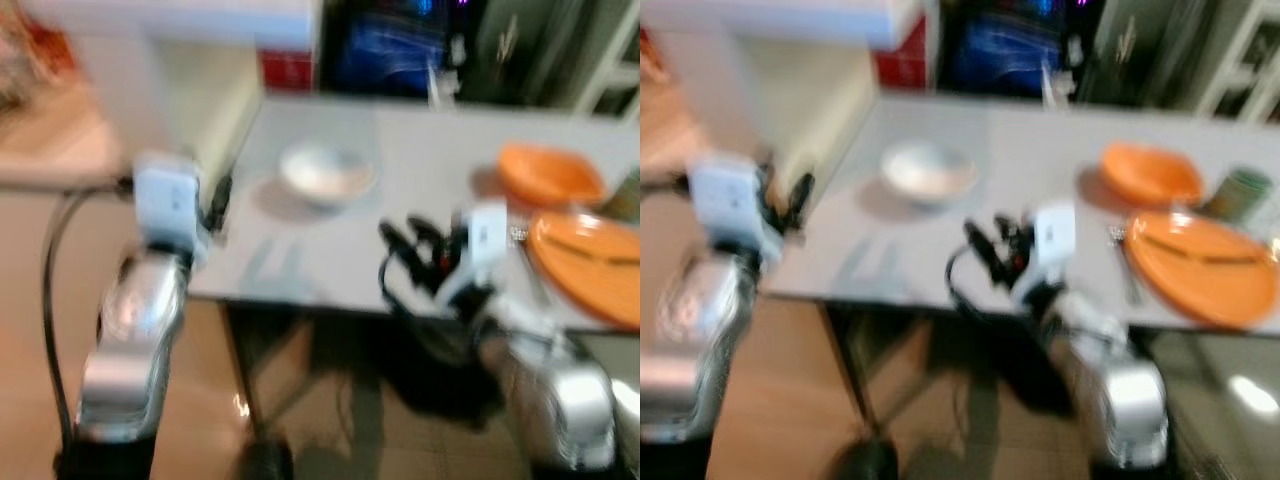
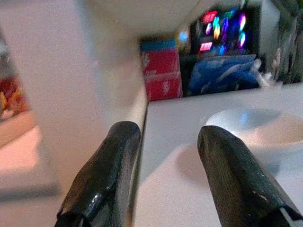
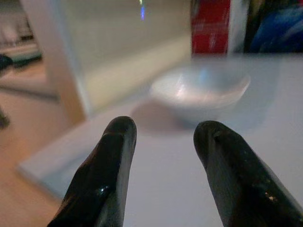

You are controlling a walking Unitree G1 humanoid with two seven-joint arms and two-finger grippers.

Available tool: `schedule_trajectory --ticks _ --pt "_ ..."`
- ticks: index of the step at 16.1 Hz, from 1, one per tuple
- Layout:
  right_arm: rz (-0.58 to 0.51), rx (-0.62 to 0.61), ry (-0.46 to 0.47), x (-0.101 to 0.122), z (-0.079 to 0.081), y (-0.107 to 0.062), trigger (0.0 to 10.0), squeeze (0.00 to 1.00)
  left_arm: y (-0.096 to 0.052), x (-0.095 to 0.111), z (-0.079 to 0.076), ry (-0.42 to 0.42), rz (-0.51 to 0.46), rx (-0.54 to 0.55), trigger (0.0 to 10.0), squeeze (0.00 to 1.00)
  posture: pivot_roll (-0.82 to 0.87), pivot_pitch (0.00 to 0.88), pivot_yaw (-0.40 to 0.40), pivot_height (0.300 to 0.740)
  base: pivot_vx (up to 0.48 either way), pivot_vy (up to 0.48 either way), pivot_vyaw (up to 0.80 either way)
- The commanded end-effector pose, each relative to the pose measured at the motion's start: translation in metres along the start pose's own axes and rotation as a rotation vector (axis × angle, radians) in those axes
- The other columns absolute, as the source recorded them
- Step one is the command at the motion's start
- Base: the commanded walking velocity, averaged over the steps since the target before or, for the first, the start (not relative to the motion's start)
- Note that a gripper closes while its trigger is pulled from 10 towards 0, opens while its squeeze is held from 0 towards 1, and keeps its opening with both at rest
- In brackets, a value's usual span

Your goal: Setting the table

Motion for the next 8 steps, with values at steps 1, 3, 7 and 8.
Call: schedule_trajectory --ticks 1,3,7,8 --pt "-0.017 -0.024 -0.025 0.006 -0.005 0.002 10.0 0.0 0.007 0.013 -0.006 -0.005 -0.041 -0.016 10.0 0.0 -0.03 0.0 -0.007 0.74 0.0 0.48 0.0" --pt "-0.037 -0.06 -0.043 0.008 -0.008 0.004 10.0 0.0 0.008 0.014 0.0 0.017 -0.033 0.023 10.0 0.0 -0.03 0.0 -0.009 0.74 0.0 0.48 0.0" --pt "-0.076 -0.137 -0.047 0.013 -0.017 0.006 10.0 0.0 0.008 0.019 0.009 0.028 -0.039 0.058 10.0 0.0 -0.02 0.0 -0.015 0.74 0.0 0.48 0.0" --pt "-0.085 -0.141 -0.032 0.013 -0.017 0.006 10.0 0.0 0.007 0.02 0.011 0.026 -0.042 0.067 10.0 0.0 -0.02 0.0 -0.016 0.74 0.0 0.48 0.0"
Point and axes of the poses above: a point about 5 cm out from each wrist's last joint towards the gripper, its own y axis pointing out of the wrist towards the gripper, its own x axis along the axis of the wrist's last joint, z = x × y, the point moved 3 cm from there along y, pointing out of the wrist towards the gripper, and after that the axes turned 9 degrees about -y, right-handed, at the moved point
